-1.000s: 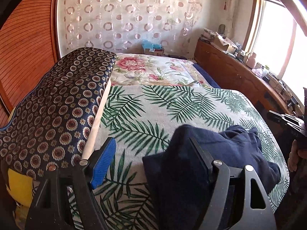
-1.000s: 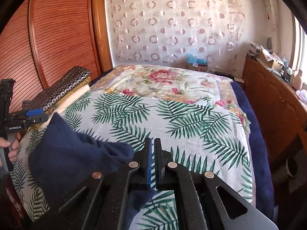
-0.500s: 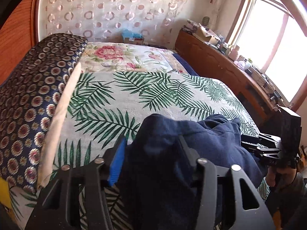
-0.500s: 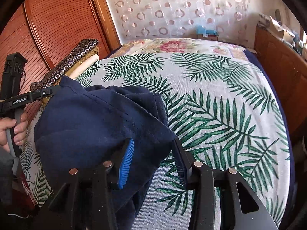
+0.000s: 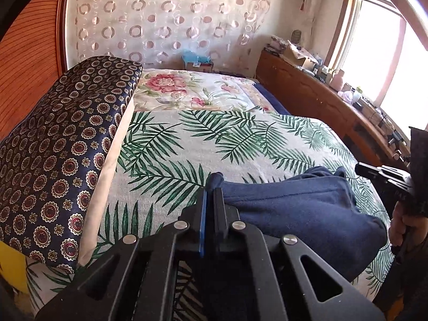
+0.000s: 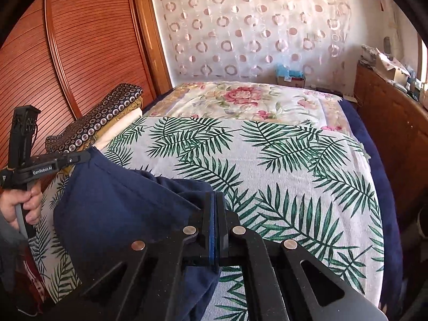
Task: Fold small clothes
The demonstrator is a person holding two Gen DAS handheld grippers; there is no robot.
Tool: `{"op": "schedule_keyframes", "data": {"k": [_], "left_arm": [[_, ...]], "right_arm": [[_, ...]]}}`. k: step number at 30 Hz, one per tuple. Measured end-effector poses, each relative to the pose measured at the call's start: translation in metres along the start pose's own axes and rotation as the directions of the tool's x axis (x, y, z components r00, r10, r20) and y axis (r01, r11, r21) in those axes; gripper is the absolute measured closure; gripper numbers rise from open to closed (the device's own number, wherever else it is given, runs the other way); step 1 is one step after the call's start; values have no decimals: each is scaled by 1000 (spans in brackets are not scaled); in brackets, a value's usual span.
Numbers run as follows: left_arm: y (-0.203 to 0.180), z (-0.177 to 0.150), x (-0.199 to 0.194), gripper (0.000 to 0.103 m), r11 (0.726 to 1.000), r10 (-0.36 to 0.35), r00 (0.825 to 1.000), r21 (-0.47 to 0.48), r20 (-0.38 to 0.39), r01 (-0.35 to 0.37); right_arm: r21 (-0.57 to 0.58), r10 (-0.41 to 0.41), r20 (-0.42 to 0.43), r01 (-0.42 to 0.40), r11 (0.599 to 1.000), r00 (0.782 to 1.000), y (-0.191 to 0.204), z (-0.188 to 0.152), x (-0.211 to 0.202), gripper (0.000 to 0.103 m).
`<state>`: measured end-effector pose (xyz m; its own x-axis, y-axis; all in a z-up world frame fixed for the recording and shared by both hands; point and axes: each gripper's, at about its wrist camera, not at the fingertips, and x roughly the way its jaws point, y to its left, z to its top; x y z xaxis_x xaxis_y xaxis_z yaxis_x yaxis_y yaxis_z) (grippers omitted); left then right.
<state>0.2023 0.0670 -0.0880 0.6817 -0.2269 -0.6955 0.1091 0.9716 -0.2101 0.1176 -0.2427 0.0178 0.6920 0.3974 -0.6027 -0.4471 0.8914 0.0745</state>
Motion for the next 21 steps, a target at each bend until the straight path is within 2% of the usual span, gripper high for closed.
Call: {"op": "schedule_keyframes", "data": {"k": [3, 4, 5, 6, 7, 8, 10, 14, 21], "left_arm": [[2, 3, 2, 97, 1000, -18, 1000, -9, -14, 18], [0, 3, 1, 93, 1000, -21, 1000, -6, -15, 21], [0, 3, 0, 82, 1000, -27, 999, 1, -17, 27], [-1, 2, -1, 73, 1000, -29, 999, 7, -18, 29], [-1, 2, -2, 56, 999, -35, 999, 12, -16, 35], [0, 1, -2, 50, 999, -36, 999, 14, -17, 36], [1, -2, -1, 44, 999, -34, 999, 20, -35, 35], [6, -10, 10, 42, 999, -45, 996, 19, -82, 47], [20, -18, 28, 43, 989, -143, 980, -61, -138, 135]], "right_arm": [[-3, -14, -5, 13, 1000, 1000, 5, -4, -9, 103], [-3, -13, -9, 13, 1000, 1000, 6, -6, -12, 101], [-8, -19, -18, 19, 1000, 1000, 8, -9, -14, 98], [-14, -25, -27, 25, 1000, 999, 11, -11, -15, 86], [-19, -21, -37, 20, 1000, 999, 13, -12, -13, 72], [-17, -15, -45, 14, 1000, 999, 13, -16, -12, 66], [-11, -12, -59, 11, 1000, 998, 10, -17, -8, 51], [26, 0, -114, 3, 1000, 993, 1, -24, 17, 48], [47, 81, -126, -76, 996, 989, -3, -13, 41, 45]]}}
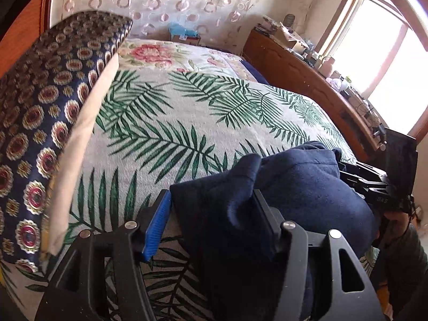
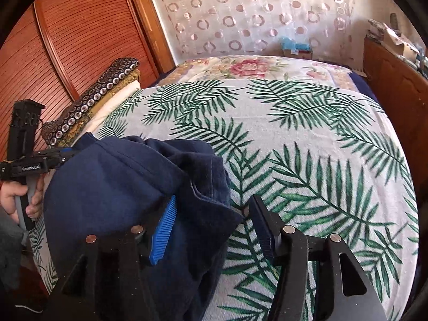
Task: Fold small clothes
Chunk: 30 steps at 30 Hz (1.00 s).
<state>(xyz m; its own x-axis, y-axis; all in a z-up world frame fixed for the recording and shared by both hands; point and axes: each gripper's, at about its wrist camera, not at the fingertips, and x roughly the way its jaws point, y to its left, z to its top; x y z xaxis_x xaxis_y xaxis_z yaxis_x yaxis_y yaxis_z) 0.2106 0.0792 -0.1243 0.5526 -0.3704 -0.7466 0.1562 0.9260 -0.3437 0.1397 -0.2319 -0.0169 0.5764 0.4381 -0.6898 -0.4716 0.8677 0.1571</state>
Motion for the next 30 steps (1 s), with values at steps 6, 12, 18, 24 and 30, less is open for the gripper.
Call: {"op": "schedule_keyframes", "data": {"k": [6, 12, 18, 24, 30], "left_arm": [[-3, -5, -4, 64, 999, -43, 999, 16, 10, 42], [-17, -3, -32, 91, 996, -79, 994, 34, 77, 77], [-30, 8, -92, 92, 991, -130, 961, 23, 244, 128], [-25, 33, -148, 93, 997, -77, 912, 27, 404, 72], [0, 46, -187, 93, 998, 50, 868, -5, 494, -55]], "right_arm": [[-45, 68, -26, -69, 997, 997, 6, 11, 15, 60], [-75, 133, -28, -135, 988, 991, 13, 18, 21, 89], [-149, 141, 132, -121, 981, 981, 37, 43, -18, 91], [-235, 165, 263, -103, 967, 951, 63, 102, -37, 91], [-352, 201, 307, -86, 932, 930, 108, 176, -19, 91]]}}
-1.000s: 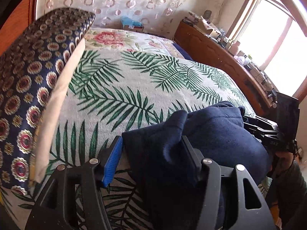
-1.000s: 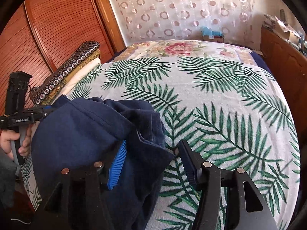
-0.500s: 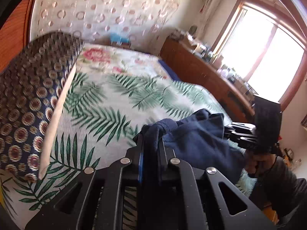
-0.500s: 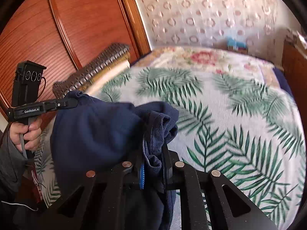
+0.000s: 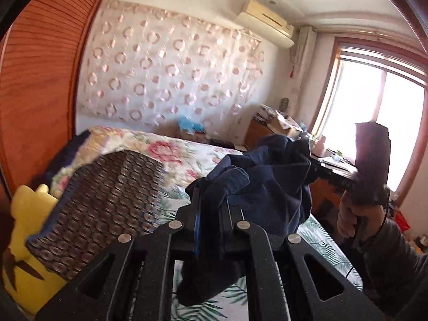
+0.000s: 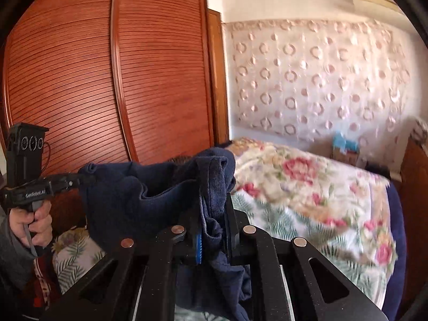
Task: Fold small clothes
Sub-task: 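Carry the bundle with both grippers onto the patterned cushion and release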
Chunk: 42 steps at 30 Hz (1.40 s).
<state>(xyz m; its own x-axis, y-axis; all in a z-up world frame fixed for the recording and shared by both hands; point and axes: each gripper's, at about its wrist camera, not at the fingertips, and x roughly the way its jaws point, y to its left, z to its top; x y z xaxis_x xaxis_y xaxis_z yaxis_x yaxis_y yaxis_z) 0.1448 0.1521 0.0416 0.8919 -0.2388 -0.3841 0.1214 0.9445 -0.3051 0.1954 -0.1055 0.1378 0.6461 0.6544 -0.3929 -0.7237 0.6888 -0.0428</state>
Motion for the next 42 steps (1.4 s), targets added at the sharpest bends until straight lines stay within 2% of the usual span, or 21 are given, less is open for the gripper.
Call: {"op": "schedule_keyframes", "data": {"k": [2, 6, 9, 11, 14, 16, 19, 20, 22, 23, 25, 27, 29, 31, 33, 36, 37, 39, 42], "left_arm": [[15, 2, -4, 93, 999, 43, 999, -11, 18, -43], [60, -4, -2, 93, 988, 132, 990, -85, 38, -129], [101, -18, 5, 93, 964, 207, 978, -175, 22, -200], [128, -35, 13, 93, 933, 266, 964, -242, -30, -265], [151, -56, 16, 93, 904, 293, 954, -308, -61, -297], [157, -67, 16, 93, 891, 310, 948, -327, -69, -315], [156, -75, 22, 93, 883, 328, 940, -323, -97, -342], [156, -76, 22, 93, 882, 329, 939, -323, -99, -343], [149, -77, 20, 93, 887, 333, 938, -305, -98, -347], [148, -76, 21, 93, 889, 335, 937, -297, -100, -349], [147, -75, 17, 93, 889, 345, 933, -284, -101, -359], [148, -75, 15, 92, 891, 344, 934, -279, -101, -358], [148, -75, 12, 86, 890, 353, 929, -267, -107, -369], [145, -74, 8, 79, 893, 366, 925, -241, -101, -380], [142, -72, 1, 61, 895, 378, 921, -218, -89, -388], [133, -69, -9, 32, 904, 386, 920, -174, -66, -391], [127, -68, -12, 19, 905, 396, 917, -146, -57, -400], [118, -67, -19, 18, 904, 413, 910, -111, -34, -414], [106, -65, -26, 17, 906, 418, 908, -67, -22, -419]], "right_arm": [[-44, 8, 2, -8, 999, 1000, 8, 21, 25, 91], [-95, 53, -28, -55, 994, 998, 22, 58, 104, 91], [-142, 72, -78, -82, 986, 994, 38, 74, 181, 91], [-166, 75, -108, -92, 982, 991, 46, 80, 221, 91], [-166, 90, -169, -118, 979, 982, 66, 82, 288, 91], [-172, 119, -182, -151, 974, 976, 74, 89, 315, 91], [-185, 114, -219, -156, 970, 969, 79, 91, 337, 88], [-196, 78, -221, -123, 973, 972, 78, 94, 342, 85], [-228, -13, -166, -25, 973, 986, 69, 101, 331, 71], [-203, -44, -140, 15, 979, 989, 60, 105, 328, 68], [-135, -26, -137, 7, 991, 990, 48, 107, 320, 65], [-142, 0, -138, -20, 990, 990, 44, 103, 312, 65], [-147, 24, -138, -44, 988, 990, 43, 92, 309, 65], [-110, 104, -177, -124, 986, 979, 43, 74, 310, 65], [-109, 100, -207, -125, 986, 973, 50, 56, 309, 65], [-119, 78, -260, -113, 986, 962, 52, 35, 339, 65], [-124, 68, -286, -107, 986, 956, 49, 30, 352, 65], [-78, 73, -310, -102, 992, 948, 41, 34, 370, 65], [-18, 80, -274, -88, 996, 958, 31, 47, 367, 65]]}}
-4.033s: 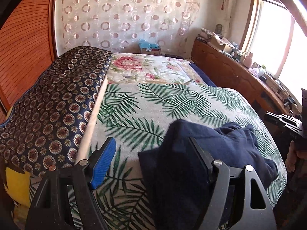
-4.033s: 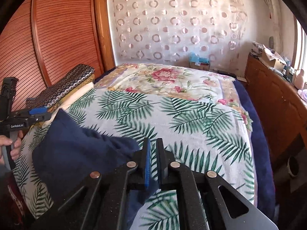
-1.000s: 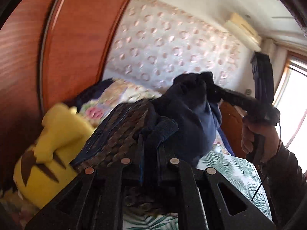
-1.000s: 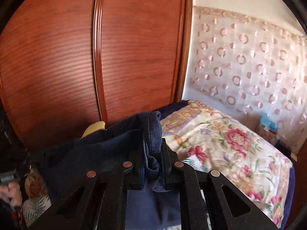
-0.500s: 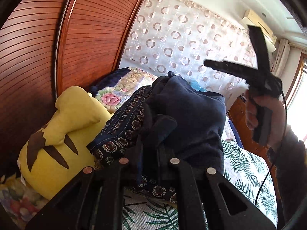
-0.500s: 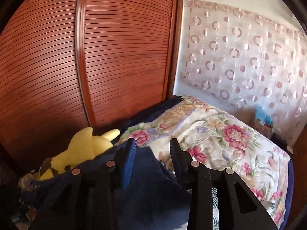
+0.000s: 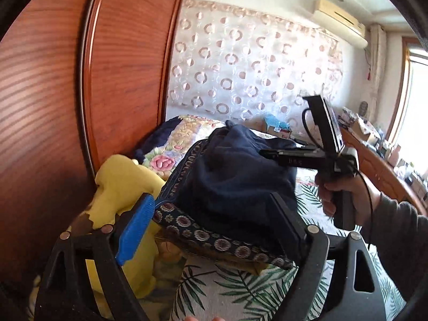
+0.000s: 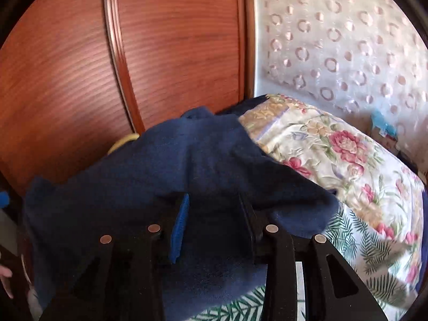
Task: Fold small clothes
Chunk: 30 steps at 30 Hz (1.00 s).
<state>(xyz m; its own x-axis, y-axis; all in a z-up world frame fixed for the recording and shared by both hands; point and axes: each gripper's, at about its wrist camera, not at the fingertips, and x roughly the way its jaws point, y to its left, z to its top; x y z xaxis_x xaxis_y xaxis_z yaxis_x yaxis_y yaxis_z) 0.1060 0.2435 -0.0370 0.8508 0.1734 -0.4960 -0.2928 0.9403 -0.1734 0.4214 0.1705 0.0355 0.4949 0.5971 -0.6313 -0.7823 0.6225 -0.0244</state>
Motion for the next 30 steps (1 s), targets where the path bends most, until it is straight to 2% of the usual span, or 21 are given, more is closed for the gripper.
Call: {"op": "schedule_keyframes", "data": {"k": [4, 7, 11, 14, 16, 20, 22, 23, 30], "left_arm": [[-12, 2, -13, 17, 1000, -13, 1000, 27, 19, 12], [-26, 2, -24, 17, 998, -48, 998, 49, 30, 46], [-50, 3, -39, 17, 992, -81, 996, 98, 43, 77], [-70, 2, -51, 17, 986, -114, 992, 125, 50, 107], [-85, 2, -57, 17, 982, -114, 992, 157, 49, 105], [-113, -2, -73, 17, 971, -141, 988, 204, 67, 124], [-124, -3, -80, 17, 967, -159, 985, 212, 65, 143], [-128, -3, -83, 17, 966, -164, 984, 214, 67, 147], [-163, -4, -103, 17, 951, -228, 971, 231, 72, 206]], "right_arm": [[10, -31, 50, 30, 999, 998, 8, 8, -36, 65], [21, -51, 98, 49, 999, 994, 8, -6, -78, 65], [36, -96, 148, 92, 995, 984, 18, -51, -140, 65], [71, -145, 174, 135, 988, 974, 21, -81, -171, 65], [97, -177, 188, 161, 982, 966, 22, -96, -188, 60], [147, -246, 221, 217, 965, 944, 37, -131, -235, 56], [175, -304, 226, 268, 947, 926, 44, -148, -254, 45], [190, -331, 236, 290, 938, 914, 46, -155, -266, 43], [277, -460, 250, 393, 877, 852, 72, -177, -305, 40]]}}
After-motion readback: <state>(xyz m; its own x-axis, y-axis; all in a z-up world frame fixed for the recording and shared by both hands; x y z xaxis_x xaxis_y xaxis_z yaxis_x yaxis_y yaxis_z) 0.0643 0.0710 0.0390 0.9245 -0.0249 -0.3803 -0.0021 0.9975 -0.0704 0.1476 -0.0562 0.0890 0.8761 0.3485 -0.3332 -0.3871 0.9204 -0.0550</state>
